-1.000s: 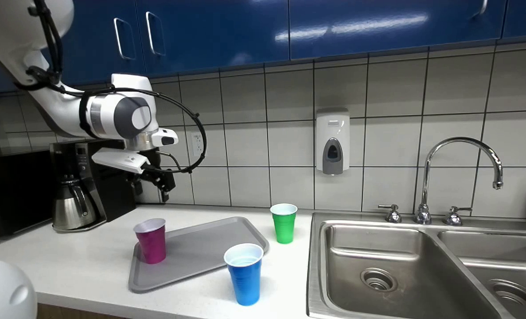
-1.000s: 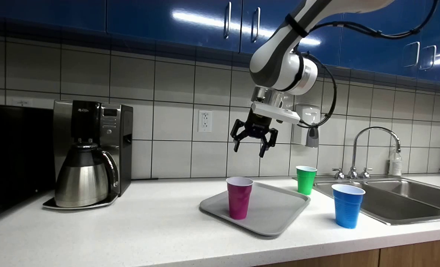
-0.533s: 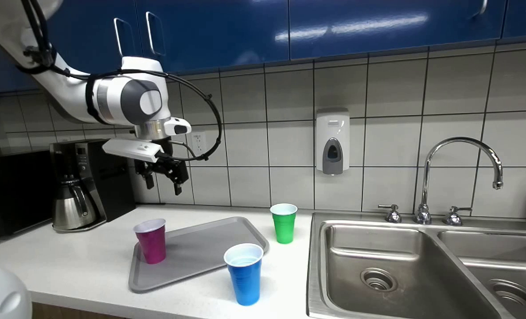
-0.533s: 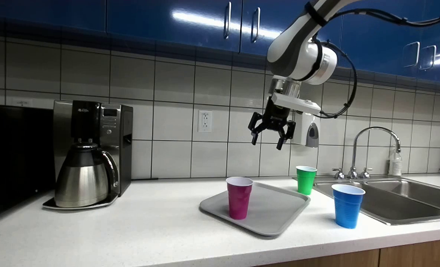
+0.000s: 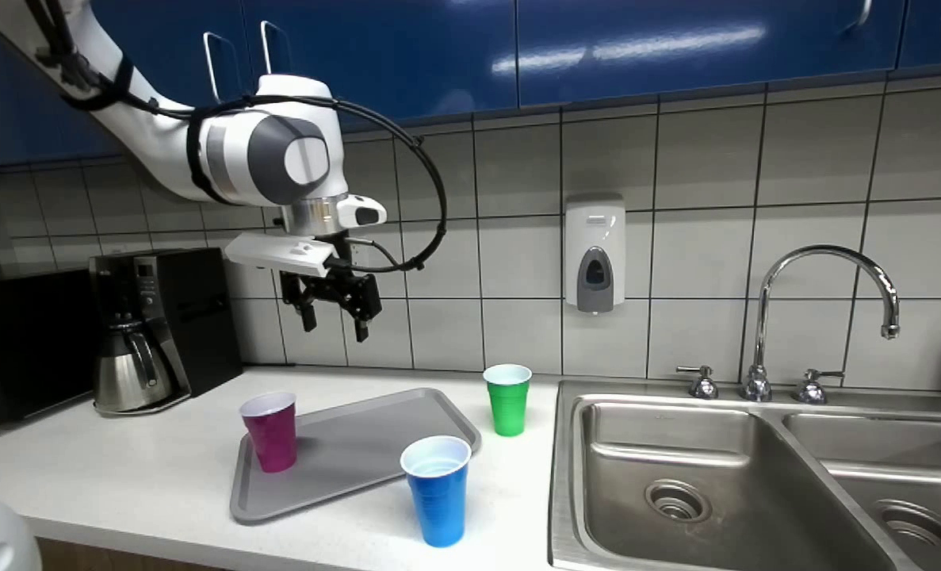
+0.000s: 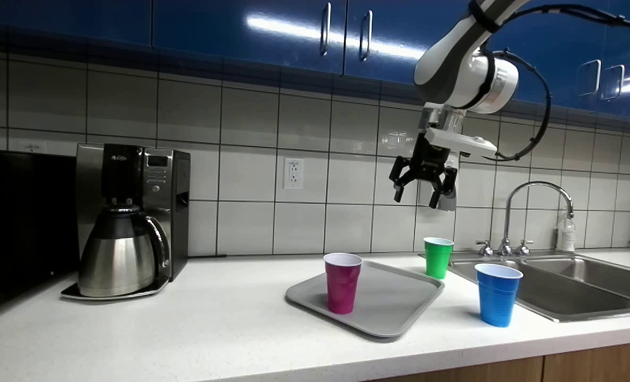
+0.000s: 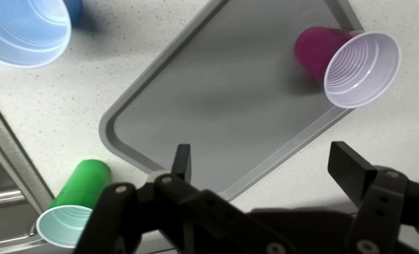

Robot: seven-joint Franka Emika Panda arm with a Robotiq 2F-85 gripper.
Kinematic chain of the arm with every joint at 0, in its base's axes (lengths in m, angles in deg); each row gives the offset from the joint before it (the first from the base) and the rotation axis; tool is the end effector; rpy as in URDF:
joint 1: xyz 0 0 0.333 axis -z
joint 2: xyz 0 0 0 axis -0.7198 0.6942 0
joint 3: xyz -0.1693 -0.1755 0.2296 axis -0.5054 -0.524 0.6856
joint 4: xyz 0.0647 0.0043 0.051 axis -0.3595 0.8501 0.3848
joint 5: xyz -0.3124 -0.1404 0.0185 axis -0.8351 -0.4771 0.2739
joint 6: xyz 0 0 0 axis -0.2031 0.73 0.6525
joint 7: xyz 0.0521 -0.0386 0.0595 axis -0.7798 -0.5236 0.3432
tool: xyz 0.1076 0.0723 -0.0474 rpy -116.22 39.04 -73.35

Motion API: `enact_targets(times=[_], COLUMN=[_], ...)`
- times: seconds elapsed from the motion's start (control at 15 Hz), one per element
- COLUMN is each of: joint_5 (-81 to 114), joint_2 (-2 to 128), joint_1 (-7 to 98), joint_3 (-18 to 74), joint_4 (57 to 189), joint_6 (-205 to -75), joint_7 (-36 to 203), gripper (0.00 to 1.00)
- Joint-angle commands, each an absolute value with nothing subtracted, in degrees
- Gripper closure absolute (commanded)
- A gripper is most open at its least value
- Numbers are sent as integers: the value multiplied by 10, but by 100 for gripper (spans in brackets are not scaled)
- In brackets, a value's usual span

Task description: Shift the cups to the tray

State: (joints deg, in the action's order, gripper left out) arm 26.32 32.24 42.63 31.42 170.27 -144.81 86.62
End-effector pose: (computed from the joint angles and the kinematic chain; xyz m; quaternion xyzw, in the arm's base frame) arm 0.4341 0.0252 0.4415 -0.9910 0.0296 -0.1195 0.0521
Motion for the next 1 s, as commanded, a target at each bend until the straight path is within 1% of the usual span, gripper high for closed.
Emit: enact_targets(times=[0.0,0.93], joint_5=[236,182], joint_2=[288,246], joint_1=[451,501], joint_3=[305,277], joint_4=[1723,1783], joint_6=[-1434,-1437], joint_7=[884,878], gripper=[0,0])
